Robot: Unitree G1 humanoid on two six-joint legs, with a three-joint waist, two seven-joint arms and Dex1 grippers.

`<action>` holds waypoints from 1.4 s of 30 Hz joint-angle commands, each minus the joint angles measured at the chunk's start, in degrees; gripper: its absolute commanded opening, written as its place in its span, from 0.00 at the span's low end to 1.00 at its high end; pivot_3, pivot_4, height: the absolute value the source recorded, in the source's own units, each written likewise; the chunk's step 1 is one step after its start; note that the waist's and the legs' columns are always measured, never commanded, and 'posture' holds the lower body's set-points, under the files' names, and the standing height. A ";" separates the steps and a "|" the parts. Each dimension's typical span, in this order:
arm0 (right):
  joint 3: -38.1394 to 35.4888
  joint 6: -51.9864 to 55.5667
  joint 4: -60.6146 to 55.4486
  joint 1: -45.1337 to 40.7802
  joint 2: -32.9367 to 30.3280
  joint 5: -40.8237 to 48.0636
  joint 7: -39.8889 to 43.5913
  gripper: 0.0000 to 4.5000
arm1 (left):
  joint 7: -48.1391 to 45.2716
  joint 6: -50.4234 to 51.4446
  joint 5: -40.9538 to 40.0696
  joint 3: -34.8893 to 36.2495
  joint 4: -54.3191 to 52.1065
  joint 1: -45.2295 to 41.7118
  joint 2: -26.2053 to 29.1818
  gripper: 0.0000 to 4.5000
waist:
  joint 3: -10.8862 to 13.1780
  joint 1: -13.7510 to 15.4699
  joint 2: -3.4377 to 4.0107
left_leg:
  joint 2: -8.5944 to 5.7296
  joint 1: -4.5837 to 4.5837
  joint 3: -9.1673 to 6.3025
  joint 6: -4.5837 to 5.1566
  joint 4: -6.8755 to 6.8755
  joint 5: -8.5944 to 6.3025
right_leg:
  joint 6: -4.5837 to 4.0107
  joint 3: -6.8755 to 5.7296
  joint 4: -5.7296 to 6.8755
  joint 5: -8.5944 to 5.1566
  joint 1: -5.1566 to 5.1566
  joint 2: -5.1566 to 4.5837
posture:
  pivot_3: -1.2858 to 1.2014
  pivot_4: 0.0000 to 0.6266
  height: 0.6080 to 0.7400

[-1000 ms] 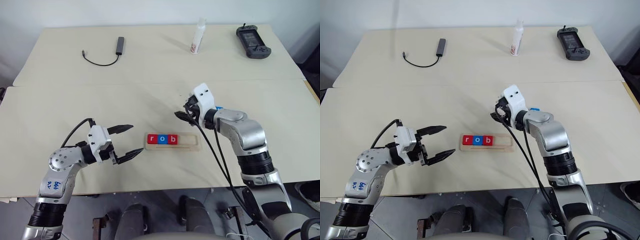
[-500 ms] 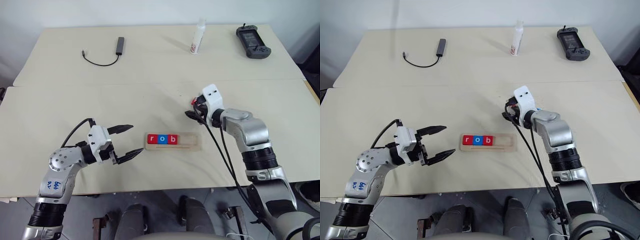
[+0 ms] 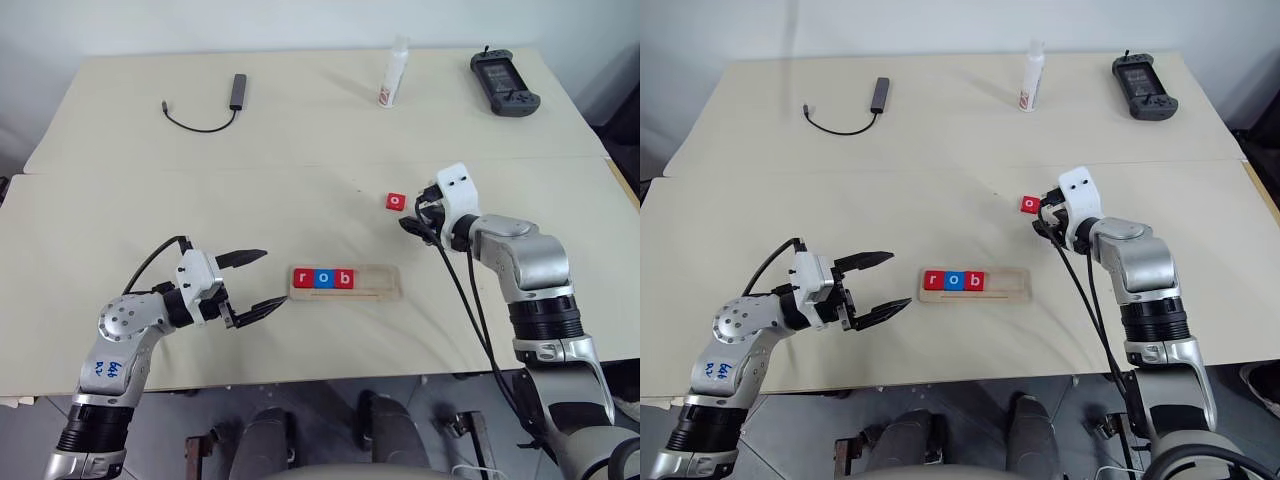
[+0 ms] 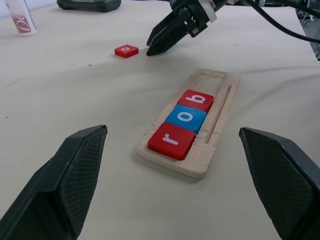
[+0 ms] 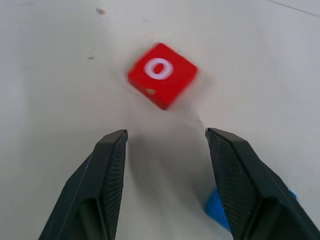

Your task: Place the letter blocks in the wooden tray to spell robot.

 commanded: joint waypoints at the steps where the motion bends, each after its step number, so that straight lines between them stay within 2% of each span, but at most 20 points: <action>1: -2.89 1.77 -2.42 -3.23 2.32 1.10 -3.41 0.71 | -0.37 -0.37 -0.11 0.13 -0.29 -0.82 0.03 1.00 | 0.00 -0.16 0.00 | 0.00 0.00 0.02 0.00 0.00 0.00 | 0.00 0.01 0.01 0.00 -0.01 0.00 | 0.52 0.24 1.00; 5: -4.70 2.87 -1.56 -4.99 6.05 0.74 -8.39 0.99 | -0.45 -0.45 -0.06 0.23 -0.14 -0.94 0.07 1.00 | 0.00 -0.17 0.00 | 0.02 0.01 0.02 -0.01 -0.01 0.00 | 0.00 0.01 0.02 0.00 -0.02 0.01 | 0.52 0.24 1.00; 14: -5.22 1.35 2.25 -6.16 11.74 -1.72 -17.36 0.99 | -0.05 -0.36 -0.07 0.65 -0.68 -0.47 0.11 1.00 | 0.00 -0.18 0.01 | 0.00 -0.01 0.00 -0.01 -0.03 0.00 | 0.00 0.00 0.00 0.00 -0.02 0.01 | 0.52 0.24 1.00; 26: -6.38 0.16 4.29 -5.90 16.98 -1.31 -22.01 0.99 | 0.63 -0.35 -0.17 0.74 -1.55 0.45 0.07 1.00 | 0.00 -0.29 0.01 | 0.00 0.00 0.00 -0.01 -0.04 0.01 | 0.00 0.00 0.00 0.00 -0.01 0.01 | 0.52 0.24 1.00; 29: -6.74 -1.11 5.51 -5.97 16.94 -1.85 -23.42 0.85 | 0.78 -0.44 -0.12 0.56 -1.54 0.39 -0.08 1.00 | 0.00 -0.31 0.01 | 0.00 0.01 0.00 -0.01 -0.04 0.01 | 0.00 0.01 0.01 0.00 -0.01 0.01 | 0.52 0.24 1.00; 36: -6.85 -3.07 5.06 -6.02 16.08 -1.24 -22.74 0.33 | 0.92 -0.71 0.02 0.28 -1.32 0.26 -0.35 1.00 | 0.00 -0.46 0.01 | 0.01 0.01 0.01 -0.01 -0.04 0.01 | 0.00 0.01 0.01 0.00 -0.02 0.02 | 0.52 0.24 1.00; 42: -6.35 -4.05 -4.72 -3.68 12.56 0.56 -17.04 0.33 | 0.30 -0.76 -0.17 -0.28 -0.60 0.08 -0.96 1.00 | 0.01 -0.09 0.02 | 0.00 -0.01 0.00 -0.01 -0.06 0.01 | 0.00 0.00 -0.02 0.00 -0.02 0.02 | 0.52 0.24 1.00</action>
